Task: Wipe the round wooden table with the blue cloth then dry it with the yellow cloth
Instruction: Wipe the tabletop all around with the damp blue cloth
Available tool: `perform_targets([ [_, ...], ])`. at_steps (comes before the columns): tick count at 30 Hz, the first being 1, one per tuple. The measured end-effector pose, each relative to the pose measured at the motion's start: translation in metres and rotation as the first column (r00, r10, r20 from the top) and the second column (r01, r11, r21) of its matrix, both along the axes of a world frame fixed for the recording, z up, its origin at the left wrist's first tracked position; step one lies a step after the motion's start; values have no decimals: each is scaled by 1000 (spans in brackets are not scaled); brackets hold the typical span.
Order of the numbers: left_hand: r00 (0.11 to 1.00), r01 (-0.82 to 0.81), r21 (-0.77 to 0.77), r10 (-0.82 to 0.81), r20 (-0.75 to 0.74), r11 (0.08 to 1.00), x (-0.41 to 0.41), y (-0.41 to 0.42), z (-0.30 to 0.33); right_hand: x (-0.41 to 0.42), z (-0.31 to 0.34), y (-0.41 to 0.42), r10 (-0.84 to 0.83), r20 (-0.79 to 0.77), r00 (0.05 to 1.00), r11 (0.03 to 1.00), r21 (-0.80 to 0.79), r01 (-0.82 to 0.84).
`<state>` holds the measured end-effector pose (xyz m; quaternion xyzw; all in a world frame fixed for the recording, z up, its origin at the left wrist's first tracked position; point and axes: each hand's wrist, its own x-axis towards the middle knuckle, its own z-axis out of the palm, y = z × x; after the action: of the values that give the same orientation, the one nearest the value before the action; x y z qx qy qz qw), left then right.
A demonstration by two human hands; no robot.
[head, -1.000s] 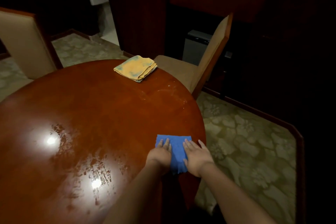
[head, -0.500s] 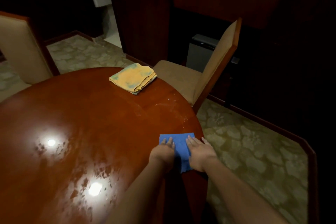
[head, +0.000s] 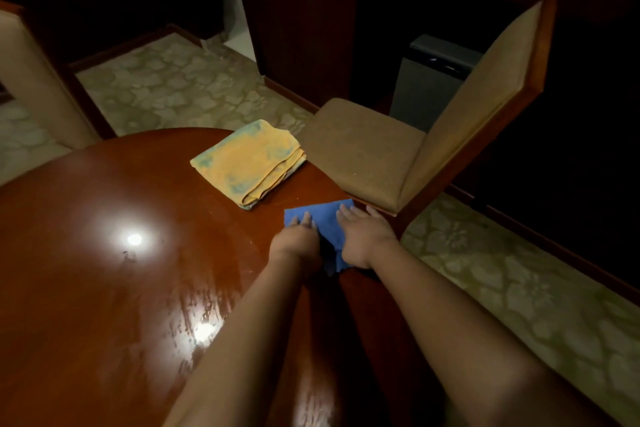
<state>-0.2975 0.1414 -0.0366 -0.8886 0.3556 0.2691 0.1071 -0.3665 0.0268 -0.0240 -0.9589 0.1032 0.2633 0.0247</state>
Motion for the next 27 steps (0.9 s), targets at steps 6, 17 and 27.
perform_targets([
  [6, 999, -52, 0, 52, -3, 999, 34, -11, -1, 42, 4, -16, 69, -9, 998, 998, -15, -69],
  [17, 999, -12, -15, 12, -34, 1000, -13, 31, 5, -17, 9, 25, 55, -33, 998, 998, -13, -55],
  [27, 999, 33, 0, -33, -27, 999, -108, 144, -1, -114, 3, 136, 19, -35, 999, 1000, 1, -19],
])
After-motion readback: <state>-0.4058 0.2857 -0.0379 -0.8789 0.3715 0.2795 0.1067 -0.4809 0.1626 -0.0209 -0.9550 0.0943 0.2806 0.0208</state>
